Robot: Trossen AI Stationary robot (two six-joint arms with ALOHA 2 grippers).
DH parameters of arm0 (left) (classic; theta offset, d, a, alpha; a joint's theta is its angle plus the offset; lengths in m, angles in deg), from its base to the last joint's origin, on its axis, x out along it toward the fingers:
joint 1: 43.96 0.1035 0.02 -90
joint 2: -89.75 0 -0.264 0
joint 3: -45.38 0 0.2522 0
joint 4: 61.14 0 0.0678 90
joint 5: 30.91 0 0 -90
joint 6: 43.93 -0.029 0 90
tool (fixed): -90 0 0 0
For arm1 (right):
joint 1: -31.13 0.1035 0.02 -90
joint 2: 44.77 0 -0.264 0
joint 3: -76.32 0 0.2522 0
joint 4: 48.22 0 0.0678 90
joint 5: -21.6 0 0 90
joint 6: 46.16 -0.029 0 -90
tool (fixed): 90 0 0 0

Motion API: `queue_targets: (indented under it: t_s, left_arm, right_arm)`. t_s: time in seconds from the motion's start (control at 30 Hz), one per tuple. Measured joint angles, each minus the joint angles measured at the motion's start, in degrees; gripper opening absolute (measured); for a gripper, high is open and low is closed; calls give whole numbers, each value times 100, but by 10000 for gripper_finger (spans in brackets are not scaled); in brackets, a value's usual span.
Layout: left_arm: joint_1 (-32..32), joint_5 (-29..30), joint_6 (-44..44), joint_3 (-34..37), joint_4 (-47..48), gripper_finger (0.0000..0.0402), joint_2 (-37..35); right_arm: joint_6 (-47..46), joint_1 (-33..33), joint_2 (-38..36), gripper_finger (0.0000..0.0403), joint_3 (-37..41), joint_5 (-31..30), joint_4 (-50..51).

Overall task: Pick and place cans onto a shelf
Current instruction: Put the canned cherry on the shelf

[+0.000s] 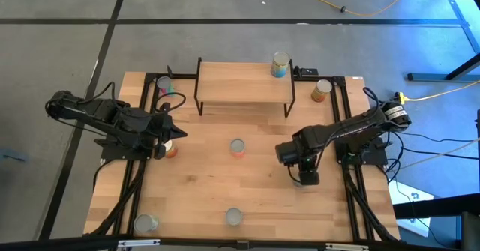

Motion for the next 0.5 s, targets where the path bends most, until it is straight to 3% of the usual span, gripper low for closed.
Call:
queue_targets:
  t_s: [0.17,0.5]
  left_arm:
    - [0,0,0,0,0,0,0]
    - [-1,0,4,0,0,0,-2]
  right_arm:
    - [-5,30,0,62,9,-435,5]
    - [128,34,0,62,12,-131,5]
